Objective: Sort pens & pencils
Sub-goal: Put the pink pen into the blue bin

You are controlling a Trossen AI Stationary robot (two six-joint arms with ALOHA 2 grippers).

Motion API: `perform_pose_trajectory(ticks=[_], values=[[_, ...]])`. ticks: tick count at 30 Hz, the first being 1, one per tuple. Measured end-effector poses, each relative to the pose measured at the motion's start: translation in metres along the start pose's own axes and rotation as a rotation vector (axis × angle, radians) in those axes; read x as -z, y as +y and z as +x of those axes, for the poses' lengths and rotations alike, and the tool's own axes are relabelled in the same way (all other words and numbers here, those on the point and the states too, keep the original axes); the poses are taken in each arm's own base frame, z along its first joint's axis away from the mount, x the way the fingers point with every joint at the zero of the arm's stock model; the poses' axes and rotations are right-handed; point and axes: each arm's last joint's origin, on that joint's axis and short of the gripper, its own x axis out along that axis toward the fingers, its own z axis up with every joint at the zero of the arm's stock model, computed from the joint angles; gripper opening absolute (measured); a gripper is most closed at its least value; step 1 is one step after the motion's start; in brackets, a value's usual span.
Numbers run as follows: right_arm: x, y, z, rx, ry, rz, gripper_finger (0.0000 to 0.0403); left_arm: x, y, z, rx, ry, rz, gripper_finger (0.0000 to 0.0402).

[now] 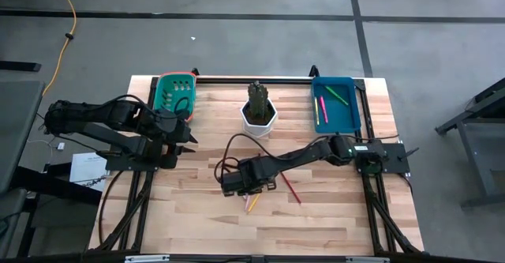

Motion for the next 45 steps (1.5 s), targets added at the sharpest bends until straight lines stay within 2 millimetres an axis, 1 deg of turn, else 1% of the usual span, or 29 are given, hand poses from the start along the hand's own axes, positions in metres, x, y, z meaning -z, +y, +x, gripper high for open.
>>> perform_pose_trajectory(ticks=[3,12,14,20,26,35,41,45], values=[[-0.003,0.000,0.001,0.007,-0.002,0.044,0.0078,0.000,0.000,0.000,-0.005,0.000,0.021,0.0133],[-0.013,0.002,0.016,0.024,0.033,0.155,0.0078,0.002,0.000,0.000,0.005,0.021,0.092,0.0133],[-0.013,0.000,0.021,0.055,0.044,0.172,0.0078,0.003,0.000,0.000,0.006,0.028,0.114,0.0133],[-0.011,0.000,0.031,0.073,0.091,0.218,0.0078,0.005,0.000,0.000,0.008,0.049,0.155,0.0133],[-0.010,-0.002,0.034,0.093,0.087,0.258,0.0078,0.005,0.000,0.000,0.009,0.048,0.179,0.0133],[-0.008,0.000,0.054,0.103,0.103,0.299,0.0078,0.005,-0.001,0.000,0.025,0.052,0.201,0.0133],[-0.006,-0.001,0.061,0.115,0.120,0.307,0.0078,0.007,-0.001,0.000,0.028,0.073,0.225,0.0133],[-0.006,-0.001,0.061,0.115,0.122,0.324,0.0078,0.007,-0.001,0.000,0.028,0.074,0.228,0.0133]])
